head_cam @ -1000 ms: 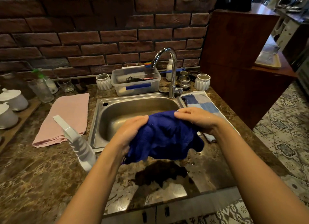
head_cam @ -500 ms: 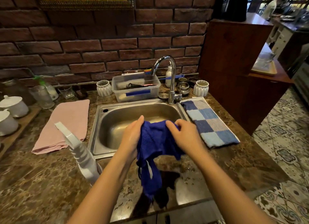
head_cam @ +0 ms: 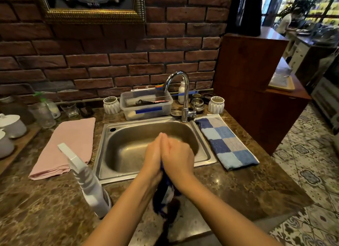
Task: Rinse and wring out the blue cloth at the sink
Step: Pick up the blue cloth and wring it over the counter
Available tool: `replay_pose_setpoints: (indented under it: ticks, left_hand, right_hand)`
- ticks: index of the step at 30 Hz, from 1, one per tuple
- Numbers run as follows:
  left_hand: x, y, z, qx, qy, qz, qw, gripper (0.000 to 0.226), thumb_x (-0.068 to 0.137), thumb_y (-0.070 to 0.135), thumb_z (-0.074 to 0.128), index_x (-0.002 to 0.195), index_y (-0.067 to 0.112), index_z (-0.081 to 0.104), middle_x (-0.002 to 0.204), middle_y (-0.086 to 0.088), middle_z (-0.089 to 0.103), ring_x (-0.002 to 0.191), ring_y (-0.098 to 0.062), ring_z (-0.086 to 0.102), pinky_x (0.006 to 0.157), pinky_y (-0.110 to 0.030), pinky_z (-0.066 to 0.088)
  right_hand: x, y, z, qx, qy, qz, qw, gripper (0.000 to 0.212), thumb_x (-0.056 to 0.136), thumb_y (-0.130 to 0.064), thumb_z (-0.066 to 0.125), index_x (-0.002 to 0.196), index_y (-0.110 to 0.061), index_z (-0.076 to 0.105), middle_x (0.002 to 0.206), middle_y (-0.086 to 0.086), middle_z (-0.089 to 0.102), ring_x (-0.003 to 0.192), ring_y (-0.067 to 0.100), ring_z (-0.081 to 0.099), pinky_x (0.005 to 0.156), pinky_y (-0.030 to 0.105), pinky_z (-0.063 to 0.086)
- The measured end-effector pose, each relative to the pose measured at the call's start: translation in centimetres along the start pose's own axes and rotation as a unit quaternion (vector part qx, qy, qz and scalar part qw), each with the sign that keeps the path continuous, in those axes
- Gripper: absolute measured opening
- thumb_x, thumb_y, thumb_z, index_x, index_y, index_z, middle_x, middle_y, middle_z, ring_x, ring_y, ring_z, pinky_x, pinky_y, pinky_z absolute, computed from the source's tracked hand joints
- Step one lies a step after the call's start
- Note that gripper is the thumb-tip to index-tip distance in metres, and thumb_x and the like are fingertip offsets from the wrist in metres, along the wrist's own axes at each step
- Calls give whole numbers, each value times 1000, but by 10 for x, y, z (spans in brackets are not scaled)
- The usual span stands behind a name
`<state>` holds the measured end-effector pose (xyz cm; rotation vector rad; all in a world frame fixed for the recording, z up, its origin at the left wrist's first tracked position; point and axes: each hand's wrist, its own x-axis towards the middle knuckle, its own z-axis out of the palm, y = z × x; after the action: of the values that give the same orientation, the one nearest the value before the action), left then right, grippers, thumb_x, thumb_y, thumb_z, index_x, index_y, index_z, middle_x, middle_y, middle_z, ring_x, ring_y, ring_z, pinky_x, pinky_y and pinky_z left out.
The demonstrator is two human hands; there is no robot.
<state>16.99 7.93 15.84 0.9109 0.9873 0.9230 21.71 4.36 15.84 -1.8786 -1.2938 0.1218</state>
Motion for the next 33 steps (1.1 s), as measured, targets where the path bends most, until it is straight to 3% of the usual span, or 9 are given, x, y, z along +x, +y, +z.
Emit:
replay_pose_setpoints:
  ticks: [5, 8, 10, 14, 17, 20, 26, 30, 33]
  left_hand:
    - [-15, -2, 11, -85, -38, -77, 993, 28, 96, 28, 46, 83, 11, 66, 66, -4, 69, 62, -14, 65, 57, -27, 53]
    - [-4, 7, 1, -80, -24, -46, 995, 31, 96, 28, 47, 74, 12, 63, 52, 1, 66, 52, -9, 63, 54, -24, 49]
    - [0, 7, -2, -61, 3, -34, 998, 35, 94, 27, 49, 63, 14, 56, 41, 5, 57, 46, -9, 56, 53, -25, 43]
    - [-9, -2, 5, -106, -26, -92, 990, 27, 94, 26, 49, 77, 11, 64, 68, -6, 63, 64, -15, 60, 61, -29, 50]
    - [-14, -1, 2, -106, -81, -118, 984, 28, 95, 29, 48, 97, 7, 66, 81, -9, 70, 73, -19, 66, 61, -29, 55]
    - [-14, 9, -6, -91, -161, -125, 975, 29, 92, 33, 50, 96, 8, 66, 74, -7, 72, 67, -18, 69, 60, -29, 55]
    - [-3, 21, -27, -126, -220, -138, 957, 42, 78, 35, 57, 102, 2, 68, 92, -15, 70, 86, -26, 65, 90, -39, 47]
    - [8, 26, -38, -44, -164, -76, 983, 11, 78, 17, 56, 69, 10, 60, 65, -6, 59, 67, -18, 52, 68, -31, 42]
    - [16, 24, -46, 115, -153, 31, 981, 16, 67, 18, 59, 54, 22, 50, 56, 4, 44, 58, -11, 40, 57, -29, 29]
  right_hand:
    - [38, 11, -13, 95, -2, 80, 992, 52, 100, -32, 30, 51, -19, 42, 53, -3, 44, 52, 10, 42, 49, 27, 28]
    - [15, 8, -5, 55, -19, 34, 998, 52, 99, -35, 29, 59, -15, 54, 58, 1, 51, 61, 23, 53, 57, 36, 39]
    - [-3, 0, -1, -14, -32, 4, 999, 52, 99, -35, 28, 74, -8, 64, 67, 6, 59, 65, 24, 52, 61, 34, 33]
    - [25, 8, -1, 17, 5, 59, 998, 50, 98, -35, 28, 61, -14, 55, 71, 13, 63, 71, 29, 58, 63, 35, 40]
    - [50, 25, 0, 82, -64, 162, 981, 46, 97, -34, 32, 57, -15, 46, 64, 4, 50, 67, 21, 48, 58, 30, 32]
    - [51, 35, -7, 196, -116, 190, 955, 39, 94, -32, 44, 61, -13, 48, 63, 3, 47, 62, 17, 44, 56, 28, 32]
    - [44, 52, -27, 280, -350, 178, 876, 35, 91, -55, 41, 100, -33, 66, 112, 4, 66, 106, 21, 62, 93, 39, 47]
    - [42, 53, -56, 263, -357, 108, 890, 17, 89, -33, 55, 92, -25, 69, 95, -6, 67, 93, 10, 62, 79, 24, 46]
    - [43, 54, -64, 274, -302, 84, 909, 4, 82, -23, 66, 81, -22, 70, 85, -8, 67, 89, 10, 60, 77, 22, 43]
